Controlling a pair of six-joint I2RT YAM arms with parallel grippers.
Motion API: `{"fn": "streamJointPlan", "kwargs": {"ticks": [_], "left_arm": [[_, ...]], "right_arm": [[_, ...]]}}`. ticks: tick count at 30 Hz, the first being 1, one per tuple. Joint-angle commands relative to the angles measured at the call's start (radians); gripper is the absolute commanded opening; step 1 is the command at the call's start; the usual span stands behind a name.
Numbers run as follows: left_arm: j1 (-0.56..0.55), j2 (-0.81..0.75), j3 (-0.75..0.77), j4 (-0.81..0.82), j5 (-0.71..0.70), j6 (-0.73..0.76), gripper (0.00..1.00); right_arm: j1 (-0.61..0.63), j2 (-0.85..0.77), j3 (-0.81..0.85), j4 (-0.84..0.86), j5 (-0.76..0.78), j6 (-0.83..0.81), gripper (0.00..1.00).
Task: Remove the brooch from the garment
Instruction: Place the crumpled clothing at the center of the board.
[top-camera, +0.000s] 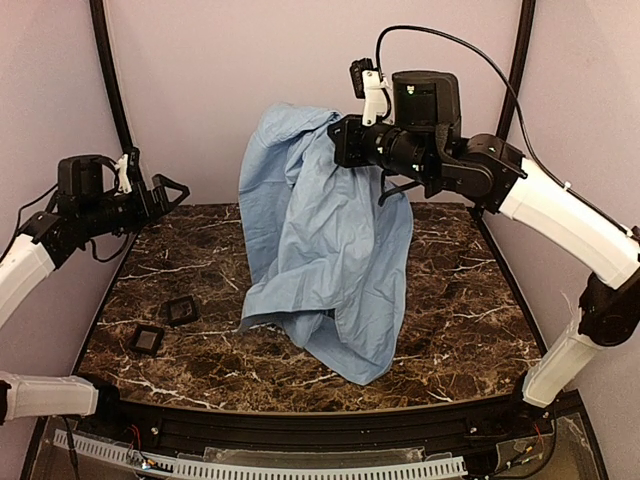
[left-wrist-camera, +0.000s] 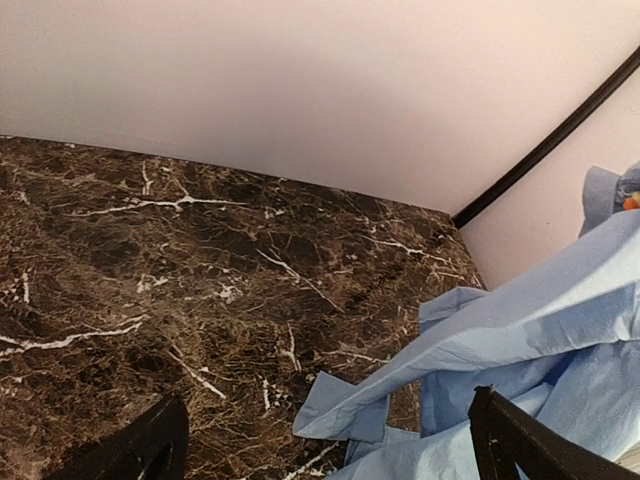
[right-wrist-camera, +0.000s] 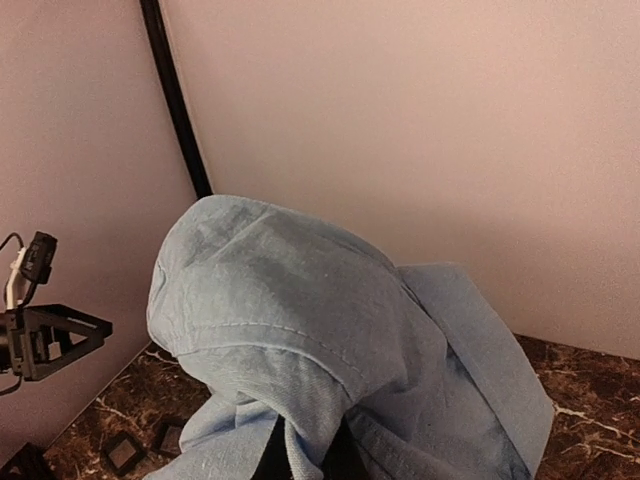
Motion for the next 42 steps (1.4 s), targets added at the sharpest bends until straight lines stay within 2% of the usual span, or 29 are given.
{"fn": "streamJointPlan", "kwargs": {"ticks": [1,4,7,10,14,16,20,23,24,26,27,29,31,34,37,39,42], "left_arm": [[-0.021,0.027,0.043,0.034,0.032,0.021,1.00],[-0.022,0.001,0.023,0.040,0.002,0.021,1.00],[-0.021,-0.023,0.005,0.033,-0.028,0.020,1.00],[-0.022,-0.037,-0.008,0.013,-0.030,0.024,1.00],[-0.021,-0.049,-0.020,0.009,-0.038,0.019,1.00],[-0.022,-0.053,-0.024,0.007,-0.046,0.015,1.00],[-0.022,-0.055,-0.039,0.005,-0.059,-0.011,1.00],[-0.021,-0.055,-0.058,0.003,-0.062,-0.025,1.00],[-0.022,-0.055,-0.061,0.000,-0.063,-0.030,1.00],[-0.022,-0.054,-0.064,-0.011,-0.062,-0.031,1.00],[-0.022,-0.049,-0.062,-0.022,-0.060,-0.030,1.00],[-0.022,-0.039,-0.049,-0.048,-0.052,-0.023,1.00],[-0.022,-0.030,-0.036,-0.074,-0.047,-0.013,1.00],[-0.021,-0.026,-0.032,-0.093,-0.041,-0.008,1.00],[-0.021,-0.025,-0.039,-0.108,-0.029,-0.009,1.00],[-0.022,-0.025,-0.047,-0.113,-0.024,-0.015,1.00],[-0.023,-0.020,-0.063,-0.114,-0.017,-0.035,1.00]], "right_arm": [[-0.083,0.031,0.037,-0.062,0.283,-0.037,0.00],[-0.181,0.012,0.060,-0.094,0.317,-0.035,0.00],[-0.220,-0.037,0.042,0.002,0.380,-0.135,0.00],[-0.218,-0.052,0.070,0.089,0.498,-0.267,0.00],[-0.153,-0.052,0.049,0.257,0.520,-0.441,0.00],[-0.105,-0.029,0.024,0.290,0.525,-0.481,0.00],[-0.001,0.032,-0.048,0.143,0.429,-0.277,0.00],[0.069,0.075,-0.135,0.074,0.263,-0.092,0.01],[0.087,0.090,-0.151,0.065,0.188,-0.052,0.15],[0.119,0.109,-0.162,0.051,-0.001,-0.003,0.54],[0.135,0.114,-0.162,0.048,-0.078,0.004,0.64],[0.174,0.104,-0.160,0.028,-0.175,0.004,0.78],[0.206,0.064,-0.171,-0.003,-0.217,-0.002,0.88],[0.225,-0.014,-0.209,-0.044,-0.209,0.020,0.95],[0.213,-0.094,-0.253,-0.088,-0.081,0.070,0.99],[0.159,-0.126,-0.291,-0.113,-0.057,0.126,0.99],[0.027,-0.117,-0.337,-0.154,-0.172,0.192,0.99]]}}
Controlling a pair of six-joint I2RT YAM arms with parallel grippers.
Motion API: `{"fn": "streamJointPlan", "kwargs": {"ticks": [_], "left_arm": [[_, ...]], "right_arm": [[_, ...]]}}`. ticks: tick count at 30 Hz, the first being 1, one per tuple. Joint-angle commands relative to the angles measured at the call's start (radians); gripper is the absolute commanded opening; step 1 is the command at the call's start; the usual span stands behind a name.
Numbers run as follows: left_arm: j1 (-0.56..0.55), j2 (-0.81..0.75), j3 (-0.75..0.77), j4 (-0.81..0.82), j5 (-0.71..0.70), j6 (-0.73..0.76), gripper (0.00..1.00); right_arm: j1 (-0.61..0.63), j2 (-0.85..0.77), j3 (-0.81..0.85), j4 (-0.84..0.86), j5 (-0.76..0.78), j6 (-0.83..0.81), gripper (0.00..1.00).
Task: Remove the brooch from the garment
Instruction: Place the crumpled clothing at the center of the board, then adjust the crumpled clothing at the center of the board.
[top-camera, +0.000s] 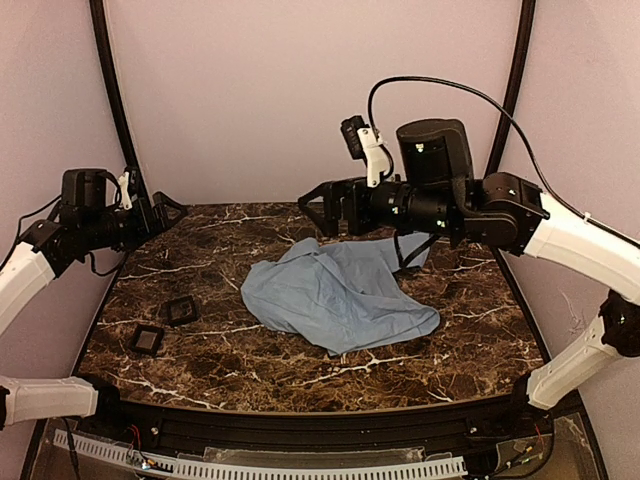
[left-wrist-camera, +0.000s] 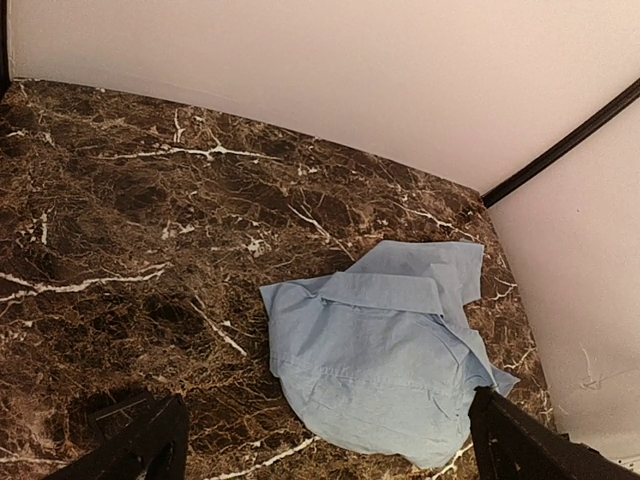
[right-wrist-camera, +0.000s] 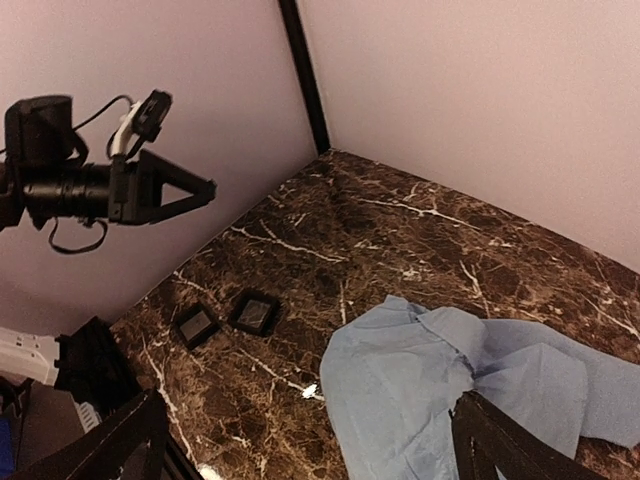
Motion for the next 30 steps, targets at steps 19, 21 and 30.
{"fn": "streamJointPlan", "kwargs": {"ticks": [19,21,30], "left_arm": [[-0.003,-0.049,-0.052,-0.105,0.001,-0.069,1.00],[-0.004,-0.048,-0.053,-0.104,0.002,-0.069,1.00],[-0.004,-0.046,-0.052,-0.102,0.002,-0.070,1.00]], "right_arm": [[-0.402,0.276,-0.079,-0.074,-0.427,0.044,0.88],[-0.403,0.297,-0.075,-0.067,-0.452,0.024,0.83],[-0.403,0.399,-0.012,-0.066,-0.465,-0.022,0.51]]}}
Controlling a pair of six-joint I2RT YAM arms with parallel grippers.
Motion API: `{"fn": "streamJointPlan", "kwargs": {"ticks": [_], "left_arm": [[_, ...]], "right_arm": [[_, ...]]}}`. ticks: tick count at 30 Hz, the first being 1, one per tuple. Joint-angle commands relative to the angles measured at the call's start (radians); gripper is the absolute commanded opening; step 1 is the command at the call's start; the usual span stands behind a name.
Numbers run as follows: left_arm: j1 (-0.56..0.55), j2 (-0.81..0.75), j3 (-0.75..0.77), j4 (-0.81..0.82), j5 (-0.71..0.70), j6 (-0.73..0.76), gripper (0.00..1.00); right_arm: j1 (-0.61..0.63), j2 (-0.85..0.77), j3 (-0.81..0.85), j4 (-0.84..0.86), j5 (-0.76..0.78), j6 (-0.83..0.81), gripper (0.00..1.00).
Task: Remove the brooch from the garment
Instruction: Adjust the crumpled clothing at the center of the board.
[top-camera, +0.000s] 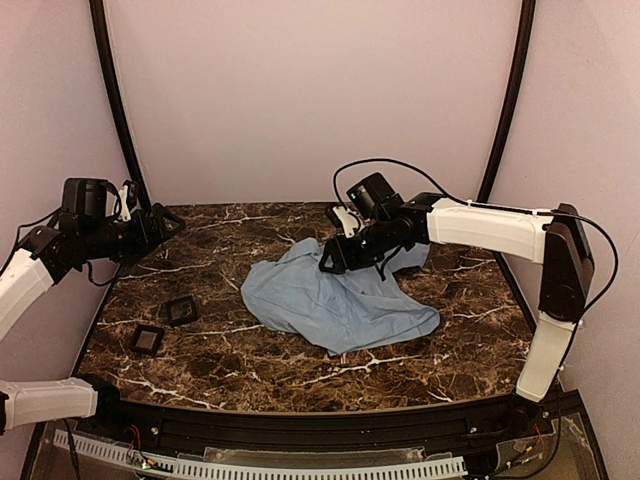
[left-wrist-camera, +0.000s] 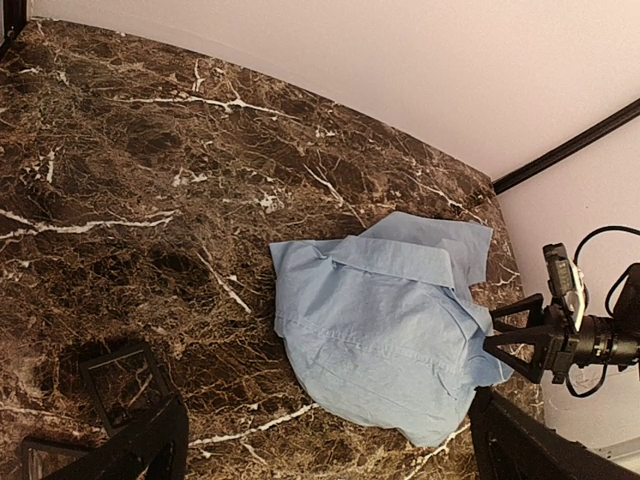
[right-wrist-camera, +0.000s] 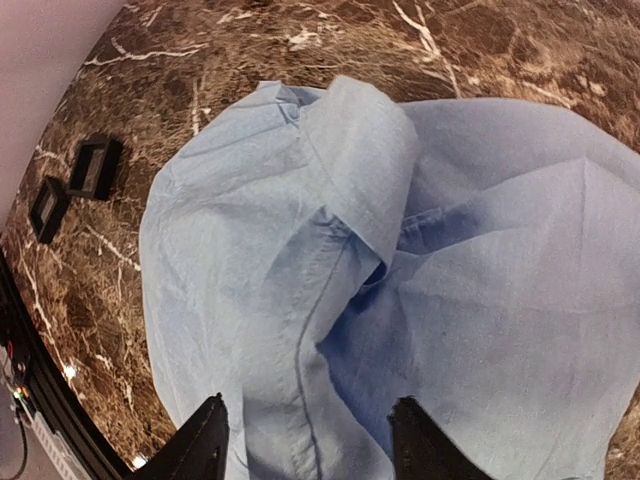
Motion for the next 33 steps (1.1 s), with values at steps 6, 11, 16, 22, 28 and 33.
{"fn": "streamJointPlan", "kwargs": {"ticks": [6,11,16,22,28,33], "left_arm": [[-0.004,-0.023,-0.010,-0.041,-0.011,0.000,1.00],[-0.004,-0.042,-0.021,-0.054,-0.026,-0.005,1.00],[-0.003,-0.058,-0.041,-0.060,-0.026,-0.014,1.00],[-0.003,-0.059,-0.071,-0.064,-0.004,-0.010,1.00],[-0.007,-0.021,-0.089,-0.062,0.050,0.008,1.00],[-0.054,0.030,-0.062,-0.068,0.039,0.030,1.00]], "right_arm": [[0.029,-0.010,0.096,0.043,-0.080,-0.085,0.02],[0.195,-0.060,0.112,0.020,-0.147,-0.184,0.00],[0.405,0.041,0.170,-0.091,-0.168,-0.240,0.00],[0.511,0.123,0.266,-0.175,-0.119,-0.282,0.38],[0.461,-0.019,0.259,-0.103,0.014,-0.170,0.89],[0.326,-0.172,0.113,-0.024,0.109,0.037,0.99]]}}
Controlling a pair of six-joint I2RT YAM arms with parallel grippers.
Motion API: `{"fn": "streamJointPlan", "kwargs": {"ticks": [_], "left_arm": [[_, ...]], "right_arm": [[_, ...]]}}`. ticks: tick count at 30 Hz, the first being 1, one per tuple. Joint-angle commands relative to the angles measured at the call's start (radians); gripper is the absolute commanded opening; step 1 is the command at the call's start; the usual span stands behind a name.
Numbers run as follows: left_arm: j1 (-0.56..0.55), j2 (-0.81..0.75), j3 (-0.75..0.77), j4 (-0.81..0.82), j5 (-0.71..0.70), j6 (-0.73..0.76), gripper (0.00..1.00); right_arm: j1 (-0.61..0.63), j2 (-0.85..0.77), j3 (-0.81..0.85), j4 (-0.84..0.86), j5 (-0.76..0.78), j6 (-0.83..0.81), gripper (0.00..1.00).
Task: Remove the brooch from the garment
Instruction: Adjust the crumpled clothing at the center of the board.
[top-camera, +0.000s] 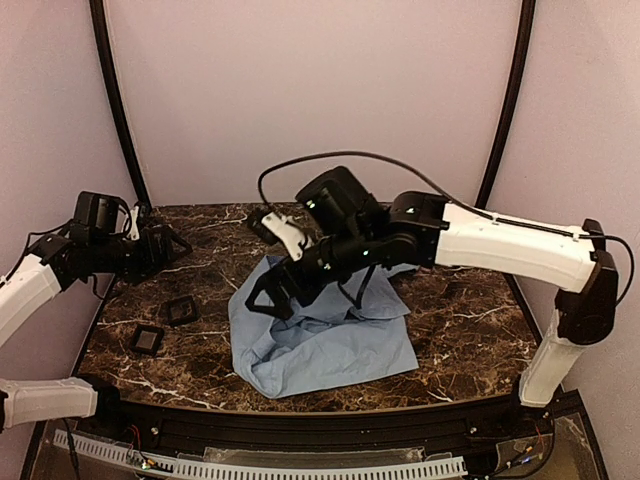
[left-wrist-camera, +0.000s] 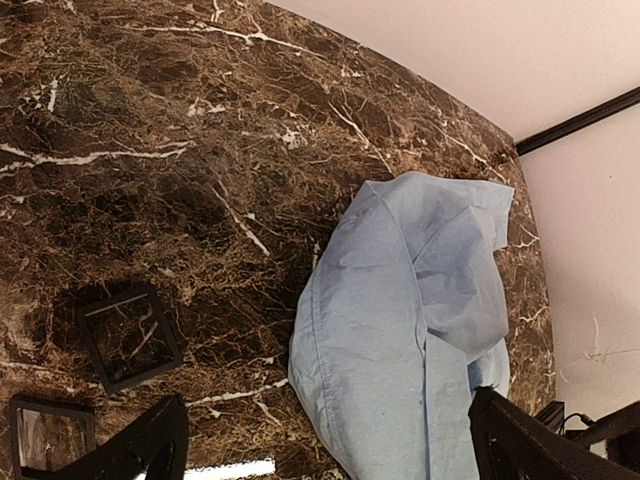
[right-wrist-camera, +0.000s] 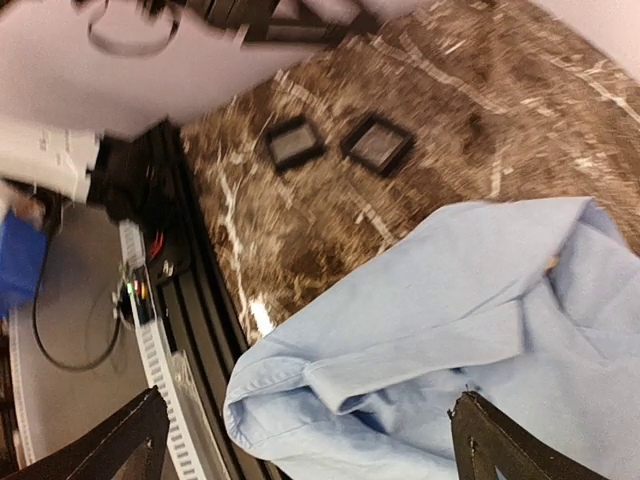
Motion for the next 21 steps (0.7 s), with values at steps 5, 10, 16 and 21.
{"fn": "streamJointPlan", "kwargs": {"ticks": [5,10,16,21], "left_arm": [[-0.192,0.155,0.070,-0.003,-0.057,0.042,1.00],[-0.316,0.306,0.182,-0.017,-0.122,0.082,1.00],[-0.477,0.527,0.361,-0.077,-0.144,0.147,1.00],[-0.576,0.666,0.498,-0.164,-0.214,0.201,1.00]], "right_arm": [[-0.243,-0.195,-0.244,0.048,0.230,0.349,0.99],[-0.375,-0.185,-0.332,0.009,0.242,0.438,0.99],[-0.450,-0.120,-0.387,0.085,0.167,0.428,0.99],[-0.459,-0.033,-0.357,0.108,0.076,0.381,0.98]]}}
